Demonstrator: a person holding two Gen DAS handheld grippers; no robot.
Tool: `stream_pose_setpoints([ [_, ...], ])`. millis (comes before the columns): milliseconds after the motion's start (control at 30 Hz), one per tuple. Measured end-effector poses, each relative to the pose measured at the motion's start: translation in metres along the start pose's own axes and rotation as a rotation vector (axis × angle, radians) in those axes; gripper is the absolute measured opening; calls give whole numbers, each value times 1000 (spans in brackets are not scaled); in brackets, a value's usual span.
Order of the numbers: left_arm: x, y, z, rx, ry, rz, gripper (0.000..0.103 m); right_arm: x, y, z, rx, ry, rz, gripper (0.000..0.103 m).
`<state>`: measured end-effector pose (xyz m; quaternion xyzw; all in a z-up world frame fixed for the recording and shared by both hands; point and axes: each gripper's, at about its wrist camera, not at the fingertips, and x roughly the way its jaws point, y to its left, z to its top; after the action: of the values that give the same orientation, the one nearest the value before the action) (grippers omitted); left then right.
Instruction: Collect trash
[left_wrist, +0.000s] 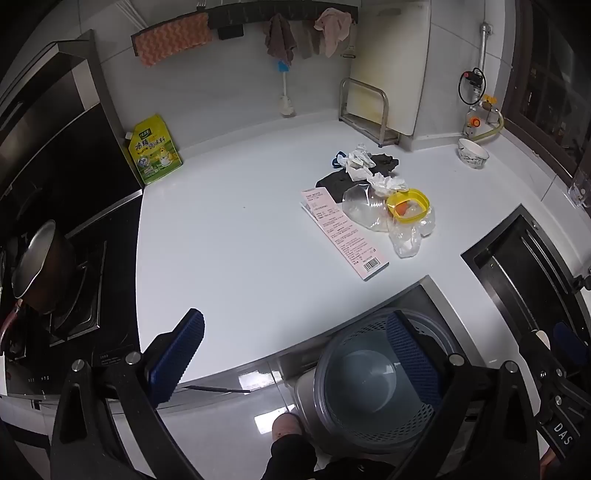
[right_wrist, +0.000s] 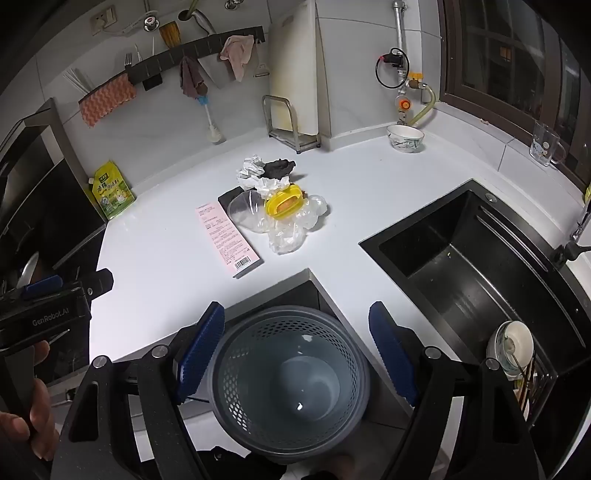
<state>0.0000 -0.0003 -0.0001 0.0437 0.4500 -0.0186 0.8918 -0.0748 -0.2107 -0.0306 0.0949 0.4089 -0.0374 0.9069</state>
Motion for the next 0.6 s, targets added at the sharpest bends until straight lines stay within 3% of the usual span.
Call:
stream_pose_setpoints([
  [600, 0, 0, 0, 0, -6, -5, 97, -2, -1, -2, -1, -8, 1, 77],
])
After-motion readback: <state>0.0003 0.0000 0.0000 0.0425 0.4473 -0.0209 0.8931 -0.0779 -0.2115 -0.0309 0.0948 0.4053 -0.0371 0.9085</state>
